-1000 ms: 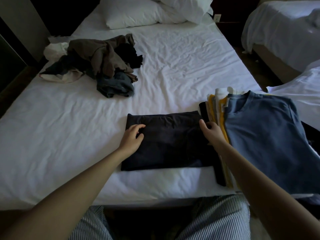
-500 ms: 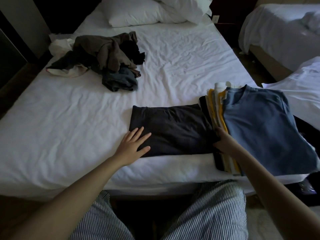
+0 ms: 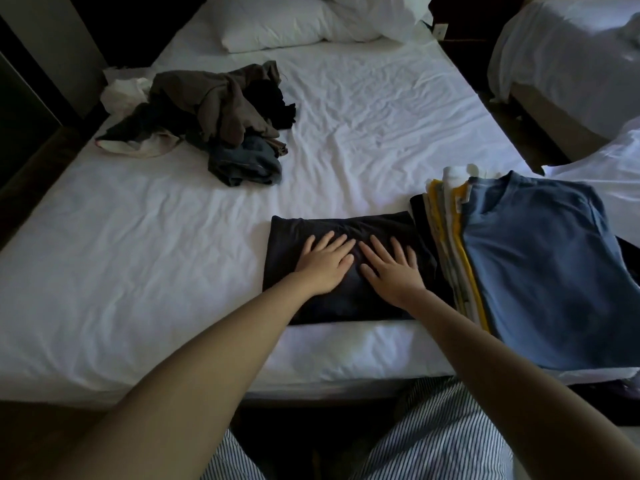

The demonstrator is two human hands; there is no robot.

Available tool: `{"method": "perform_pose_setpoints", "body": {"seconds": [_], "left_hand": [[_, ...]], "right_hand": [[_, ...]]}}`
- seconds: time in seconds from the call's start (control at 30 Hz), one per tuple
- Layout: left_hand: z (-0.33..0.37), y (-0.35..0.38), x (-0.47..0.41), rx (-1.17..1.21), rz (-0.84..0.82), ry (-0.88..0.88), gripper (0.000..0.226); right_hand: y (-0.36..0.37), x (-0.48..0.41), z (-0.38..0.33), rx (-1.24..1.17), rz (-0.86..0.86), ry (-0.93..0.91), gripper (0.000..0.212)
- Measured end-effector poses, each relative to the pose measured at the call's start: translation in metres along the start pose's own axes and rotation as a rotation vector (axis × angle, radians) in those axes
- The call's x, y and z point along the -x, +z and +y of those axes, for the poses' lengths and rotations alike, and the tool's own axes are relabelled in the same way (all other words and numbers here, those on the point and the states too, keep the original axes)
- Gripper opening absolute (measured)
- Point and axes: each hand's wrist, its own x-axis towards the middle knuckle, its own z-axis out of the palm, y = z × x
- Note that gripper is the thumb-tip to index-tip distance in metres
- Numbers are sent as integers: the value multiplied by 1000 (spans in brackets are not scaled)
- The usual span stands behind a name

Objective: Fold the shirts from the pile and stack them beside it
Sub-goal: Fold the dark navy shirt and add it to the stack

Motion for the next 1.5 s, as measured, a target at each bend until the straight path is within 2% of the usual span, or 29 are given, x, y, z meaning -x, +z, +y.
{"method": "perform_pose_setpoints", "body": {"seconds": [0.07,0.13,0.43,0.53,0.6,0.7,0.77,0.9,1.03,1.1,1.17,1.23,1.37,1.43,1.5], "left_hand": [[-9,5,-4,-76,-22,0,50],[-16,14,2,-91,43,-19,50],[-24,23,2,8,163,-173,53],[-33,28,18,16,238,-262,52],[-42,33,33,32,293,-308,52],[-56,38,49,161,323,-356,48],[-62,37,54,288,369,-370,49],[-69,24,65,823,573,-465,43],[-75,9,66,1069,431,-534,38],[-78,5,63,1128,350,-559,31],[-78,2,65,1239,292,-607,35],[-74,-3,67,1311,228,-604,33],[-65,-10,73,1395,142,-635,30],[-65,-11,76,1434,155,-626,28],[-68,-13,77,1499,201,-600,31]], "right_hand": [[6,-3,15,-10,-17,39,54],[8,-6,20,-33,3,51,55],[10,-8,21,-13,6,52,63],[17,12,18,-15,126,94,76],[23,25,17,-91,201,208,69],[23,31,18,-157,197,313,55],[17,31,15,-254,213,342,54],[5,32,10,-540,382,456,49],[-18,26,20,-695,308,572,56],[-22,26,21,-691,287,560,56],[-18,30,18,-716,279,553,54],[-15,33,16,-874,263,605,49],[-29,39,25,-1383,148,699,42],[-36,44,28,-1443,69,675,39],[-38,48,30,-1452,60,634,36]]}}
